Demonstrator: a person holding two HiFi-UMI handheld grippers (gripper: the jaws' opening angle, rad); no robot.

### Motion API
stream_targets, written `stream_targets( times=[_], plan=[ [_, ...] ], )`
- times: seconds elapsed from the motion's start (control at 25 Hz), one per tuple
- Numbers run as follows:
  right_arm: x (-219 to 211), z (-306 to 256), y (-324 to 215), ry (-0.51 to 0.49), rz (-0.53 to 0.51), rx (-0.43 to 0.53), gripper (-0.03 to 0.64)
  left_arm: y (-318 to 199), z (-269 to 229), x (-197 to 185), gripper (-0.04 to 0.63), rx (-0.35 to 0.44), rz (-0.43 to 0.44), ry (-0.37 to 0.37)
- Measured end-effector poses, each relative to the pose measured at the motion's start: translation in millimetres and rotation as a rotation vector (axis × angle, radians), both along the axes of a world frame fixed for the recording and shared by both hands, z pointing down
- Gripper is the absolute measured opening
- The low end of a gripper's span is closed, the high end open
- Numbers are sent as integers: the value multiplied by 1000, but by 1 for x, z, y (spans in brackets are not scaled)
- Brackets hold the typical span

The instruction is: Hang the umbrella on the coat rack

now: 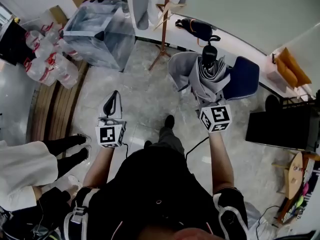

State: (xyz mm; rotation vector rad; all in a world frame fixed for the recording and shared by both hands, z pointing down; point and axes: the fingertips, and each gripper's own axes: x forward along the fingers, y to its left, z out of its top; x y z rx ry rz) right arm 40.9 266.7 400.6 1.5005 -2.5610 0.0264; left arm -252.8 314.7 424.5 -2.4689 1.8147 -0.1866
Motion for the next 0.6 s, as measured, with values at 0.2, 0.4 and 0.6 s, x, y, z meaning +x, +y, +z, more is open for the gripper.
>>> stream_targets(
  times=[0.2, 0.4, 0.6],
  plan=[
    [36, -17, -88, 12, -52, 4, 139, -70, -22, 35, 0, 29, -29, 20],
    [54, -19, -156, 12, -102, -6, 138, -123, -34, 60, 0, 42, -58, 47],
    [61, -17, -214, 38, -121, 0, 138, -171, -43, 73, 0, 59, -67, 87]
  ],
)
